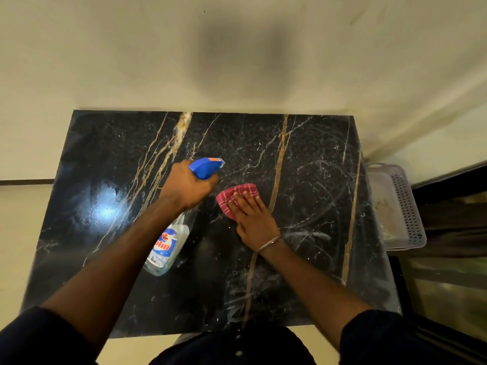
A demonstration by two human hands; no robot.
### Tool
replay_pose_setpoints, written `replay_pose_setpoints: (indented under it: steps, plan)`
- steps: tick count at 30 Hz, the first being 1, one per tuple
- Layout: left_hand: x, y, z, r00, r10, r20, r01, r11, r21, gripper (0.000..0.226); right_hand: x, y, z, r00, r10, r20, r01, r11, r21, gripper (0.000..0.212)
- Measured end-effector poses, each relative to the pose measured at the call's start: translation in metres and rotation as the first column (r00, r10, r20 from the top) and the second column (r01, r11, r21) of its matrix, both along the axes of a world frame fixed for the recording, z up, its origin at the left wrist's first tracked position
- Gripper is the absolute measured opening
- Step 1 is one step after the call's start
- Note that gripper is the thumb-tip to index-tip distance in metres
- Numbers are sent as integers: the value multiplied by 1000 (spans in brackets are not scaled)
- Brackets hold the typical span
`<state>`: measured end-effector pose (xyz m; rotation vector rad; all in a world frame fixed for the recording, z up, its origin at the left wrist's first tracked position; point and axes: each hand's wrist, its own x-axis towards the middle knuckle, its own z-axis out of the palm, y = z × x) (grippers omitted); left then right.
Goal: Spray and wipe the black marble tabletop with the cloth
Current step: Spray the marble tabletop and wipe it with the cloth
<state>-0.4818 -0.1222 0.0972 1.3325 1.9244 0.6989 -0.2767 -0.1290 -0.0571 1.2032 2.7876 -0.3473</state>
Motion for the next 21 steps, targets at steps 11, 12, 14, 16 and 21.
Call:
replay_pose_setpoints:
  steps: [11,12,14,16,21]
  plan:
    - [4,-8,3,1000,8,4,-7,1000,-16,22,21,23,9,768,-639,-43,640,769,-6,67]
    - [8,-8,4,1000,4,-8,-4,1000,-13,26,5,8,8,821,-568,-53,569,823,-6,69]
    - [14,-8,4,1000,-10,-7,10,1000,-4,27,-19,-24,8,938,-344,-42,344,939,-18,74]
    - [17,-7,5,1000,-15,-8,15,1000,-3,25,-20,-40,6,989,-139,-53,137,990,-38,75]
    - [22,-7,7,999,-3,-35,3,1000,1,25,59,-24,1,994,-110,1,110,993,36,69]
